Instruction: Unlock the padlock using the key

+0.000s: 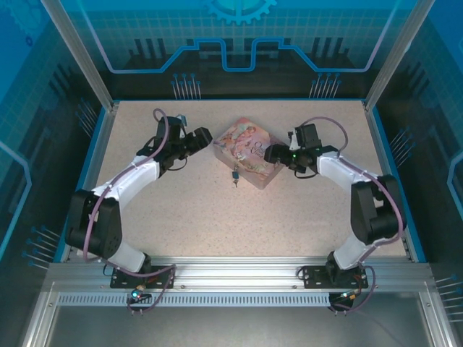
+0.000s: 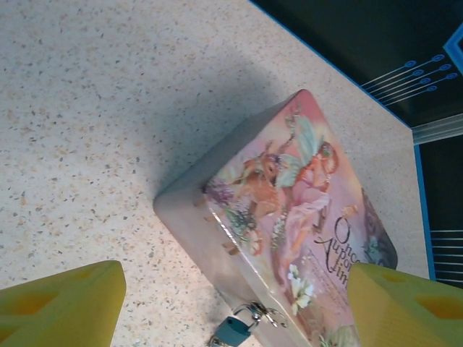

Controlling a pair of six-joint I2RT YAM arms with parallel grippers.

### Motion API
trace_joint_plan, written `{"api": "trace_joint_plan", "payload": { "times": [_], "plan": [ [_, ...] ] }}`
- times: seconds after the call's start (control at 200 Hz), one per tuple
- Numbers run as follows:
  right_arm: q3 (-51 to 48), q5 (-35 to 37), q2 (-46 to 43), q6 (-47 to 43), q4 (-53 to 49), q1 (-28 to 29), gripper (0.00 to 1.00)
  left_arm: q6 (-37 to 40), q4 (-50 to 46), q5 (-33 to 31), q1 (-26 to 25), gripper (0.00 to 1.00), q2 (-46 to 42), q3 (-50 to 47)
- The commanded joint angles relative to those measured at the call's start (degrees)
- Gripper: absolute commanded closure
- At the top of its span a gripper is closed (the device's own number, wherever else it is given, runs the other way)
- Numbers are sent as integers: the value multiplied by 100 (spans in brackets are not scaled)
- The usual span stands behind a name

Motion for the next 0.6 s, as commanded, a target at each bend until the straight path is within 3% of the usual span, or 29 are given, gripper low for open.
{"api": "trace_joint_plan", "payload": {
  "times": [0.0, 0.385, 0.47, 0.595],
  "plan": [
    [600, -523, 508, 88, 291, -87, 0, 20, 174, 473, 145, 19, 81, 141],
    [3463, -1665, 2804, -289, 461, -169, 0, 152, 219, 739, 583, 18, 231, 182],
    [3870, -1214, 3002, -457, 340, -228, 0, 228, 125, 696, 633, 18, 342, 312],
    [3716, -207, 2404, -899, 125, -479, 0, 236, 121, 773, 860, 18, 623, 535]
  ]
}}
